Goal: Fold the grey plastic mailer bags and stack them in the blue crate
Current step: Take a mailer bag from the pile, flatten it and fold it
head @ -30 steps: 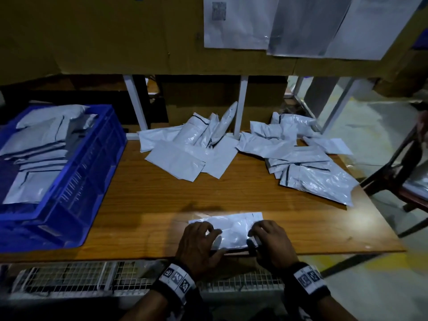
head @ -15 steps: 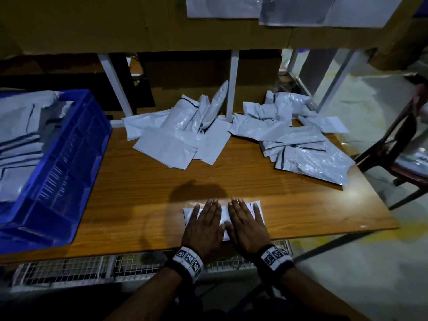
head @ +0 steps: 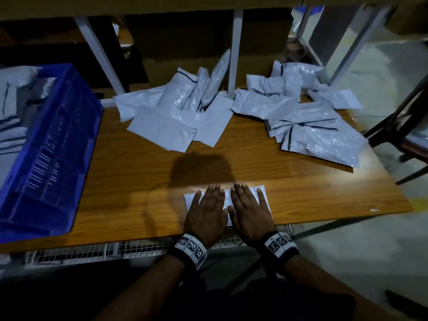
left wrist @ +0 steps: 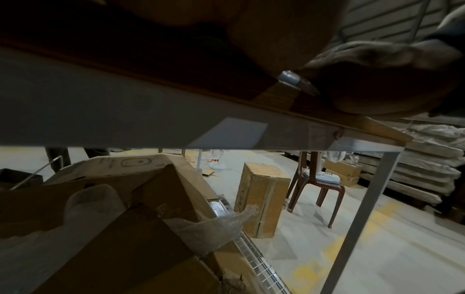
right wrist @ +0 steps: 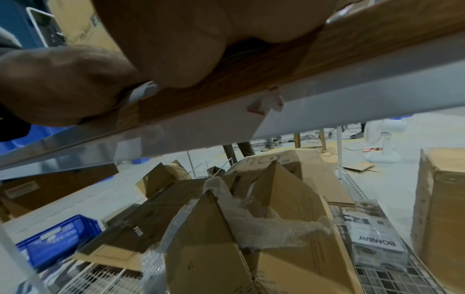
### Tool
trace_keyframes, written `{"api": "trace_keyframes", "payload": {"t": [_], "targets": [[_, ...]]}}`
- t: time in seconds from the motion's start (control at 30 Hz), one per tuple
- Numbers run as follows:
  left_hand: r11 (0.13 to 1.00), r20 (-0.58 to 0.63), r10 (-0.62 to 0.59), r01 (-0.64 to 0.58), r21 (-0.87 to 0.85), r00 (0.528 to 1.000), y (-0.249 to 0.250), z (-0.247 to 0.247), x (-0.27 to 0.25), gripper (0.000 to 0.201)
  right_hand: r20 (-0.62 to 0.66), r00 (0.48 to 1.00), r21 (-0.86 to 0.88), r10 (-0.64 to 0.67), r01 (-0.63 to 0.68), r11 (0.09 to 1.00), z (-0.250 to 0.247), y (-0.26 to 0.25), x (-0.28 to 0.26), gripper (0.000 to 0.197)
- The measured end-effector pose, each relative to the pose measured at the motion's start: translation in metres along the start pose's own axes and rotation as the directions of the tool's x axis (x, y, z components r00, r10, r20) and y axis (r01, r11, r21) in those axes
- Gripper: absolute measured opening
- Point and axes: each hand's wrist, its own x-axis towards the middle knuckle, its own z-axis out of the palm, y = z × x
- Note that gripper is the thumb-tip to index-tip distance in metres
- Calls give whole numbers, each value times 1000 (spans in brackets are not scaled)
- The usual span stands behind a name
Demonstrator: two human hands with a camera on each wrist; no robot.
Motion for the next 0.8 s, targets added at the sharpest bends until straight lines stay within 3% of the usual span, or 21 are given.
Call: {"api": "trace_keyframes", "payload": {"t": [0.27, 0.8], "targets": [[1000, 12, -4, 4, -14, 1000, 0, -1, 3, 78, 44, 999, -13, 25, -25, 1000, -2, -2, 2, 62], [1000, 4, -7, 7, -26, 1000, 0, 1, 4, 76, 15, 999, -26, 42, -42, 999, 1, -2, 2, 61]]}}
